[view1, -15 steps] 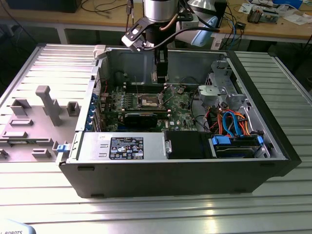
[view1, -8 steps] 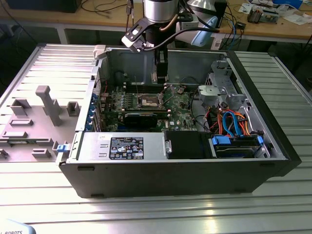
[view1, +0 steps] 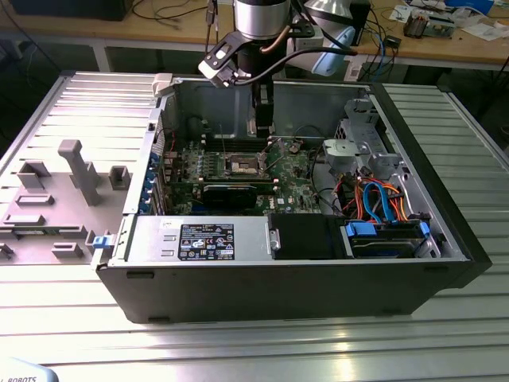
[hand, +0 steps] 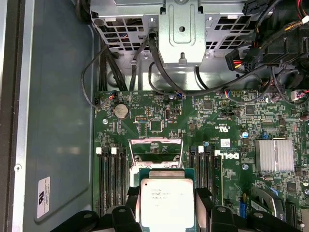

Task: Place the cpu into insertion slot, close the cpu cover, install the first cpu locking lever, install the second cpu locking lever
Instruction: 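Place the cpu into insertion slot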

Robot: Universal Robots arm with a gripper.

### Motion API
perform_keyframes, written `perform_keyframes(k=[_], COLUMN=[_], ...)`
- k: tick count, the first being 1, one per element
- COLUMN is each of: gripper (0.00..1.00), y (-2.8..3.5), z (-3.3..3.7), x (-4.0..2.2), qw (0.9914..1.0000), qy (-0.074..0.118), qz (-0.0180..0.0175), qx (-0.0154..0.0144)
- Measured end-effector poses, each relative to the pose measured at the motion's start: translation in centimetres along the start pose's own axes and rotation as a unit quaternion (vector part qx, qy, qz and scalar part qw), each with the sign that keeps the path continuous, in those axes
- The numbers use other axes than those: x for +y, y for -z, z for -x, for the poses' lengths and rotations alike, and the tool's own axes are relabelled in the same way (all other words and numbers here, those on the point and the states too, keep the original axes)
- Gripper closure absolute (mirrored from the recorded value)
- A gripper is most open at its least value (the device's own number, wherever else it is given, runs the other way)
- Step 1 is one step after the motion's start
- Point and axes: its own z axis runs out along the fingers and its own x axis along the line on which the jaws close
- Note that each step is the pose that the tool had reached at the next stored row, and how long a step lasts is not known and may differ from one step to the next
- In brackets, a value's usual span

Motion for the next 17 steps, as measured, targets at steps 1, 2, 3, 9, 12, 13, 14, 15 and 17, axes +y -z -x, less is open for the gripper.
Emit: perform_keyframes(k=[1,2,3,9,12,13,14,15,17], gripper=[0.46,0.46,0.46,0.46,0.46,0.46,0.46,0.46,0.46], y=[0.00,0.00,0.00,-0.01,-0.05,-0.08,-0.10,-0.13,-0.18], z=[0.00,0.00,0.00,0.00,0.00,0.00,0.00,0.00,0.01], x=[0.00,0.00,0.00,0.00,-0.14,-0.18,-0.22,-0.31,-0.55], qw=[1.00000,1.00000,1.00000,1.00000,1.00000,1.00000,1.00000,1.00000,1.00000], qy=[0.000,0.000,0.000,0.000,0.000,0.000,0.000,0.000,0.000], qz=[0.0000,0.0000,0.0000,0.0000,0.0000,0.0000,0.0000,0.0000,0.0000], qx=[0.0000,0.0000,0.0000,0.0000,0.0000,0.0001,0.0001,0.0000,0.0000])
